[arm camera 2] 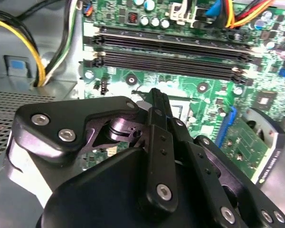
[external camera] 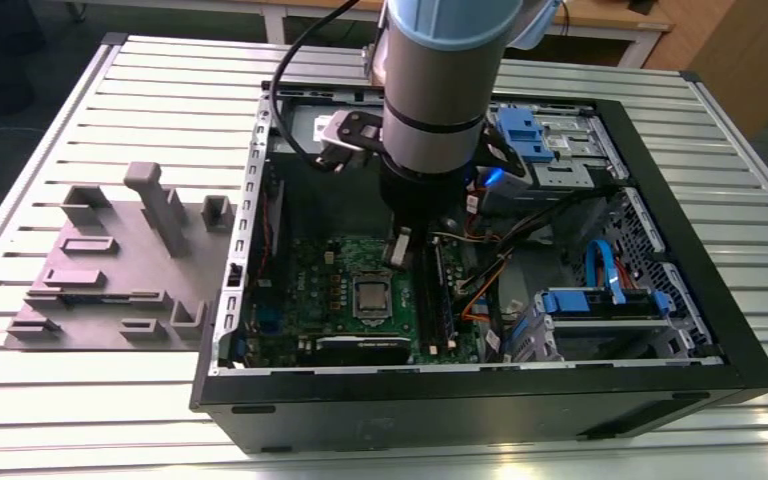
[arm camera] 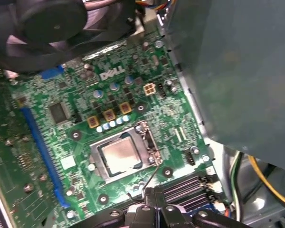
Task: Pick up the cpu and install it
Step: 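Install the first cpu locking lever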
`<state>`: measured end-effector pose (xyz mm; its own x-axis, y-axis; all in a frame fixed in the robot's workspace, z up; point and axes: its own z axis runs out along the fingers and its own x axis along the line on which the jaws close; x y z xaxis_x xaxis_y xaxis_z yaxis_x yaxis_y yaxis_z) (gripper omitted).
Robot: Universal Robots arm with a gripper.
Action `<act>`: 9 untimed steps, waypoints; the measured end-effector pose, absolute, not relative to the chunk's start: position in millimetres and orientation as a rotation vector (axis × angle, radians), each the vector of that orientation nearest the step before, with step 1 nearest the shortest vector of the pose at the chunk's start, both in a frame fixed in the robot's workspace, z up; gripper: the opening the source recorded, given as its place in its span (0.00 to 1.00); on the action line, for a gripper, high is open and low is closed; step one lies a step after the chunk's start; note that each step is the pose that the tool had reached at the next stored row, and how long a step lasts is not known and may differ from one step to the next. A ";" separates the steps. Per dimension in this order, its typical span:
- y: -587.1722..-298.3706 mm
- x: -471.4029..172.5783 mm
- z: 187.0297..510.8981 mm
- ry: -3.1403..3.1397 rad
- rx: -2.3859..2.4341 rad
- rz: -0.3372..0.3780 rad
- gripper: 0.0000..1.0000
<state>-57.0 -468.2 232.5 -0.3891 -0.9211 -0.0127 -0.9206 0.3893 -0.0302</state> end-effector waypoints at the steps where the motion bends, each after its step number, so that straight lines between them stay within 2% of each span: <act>1: -468.2 -57.1 232.4 2.600 -1.727 -0.042 0.10; 9: -468.2 -57.0 229.7 2.623 -1.777 -0.135 0.10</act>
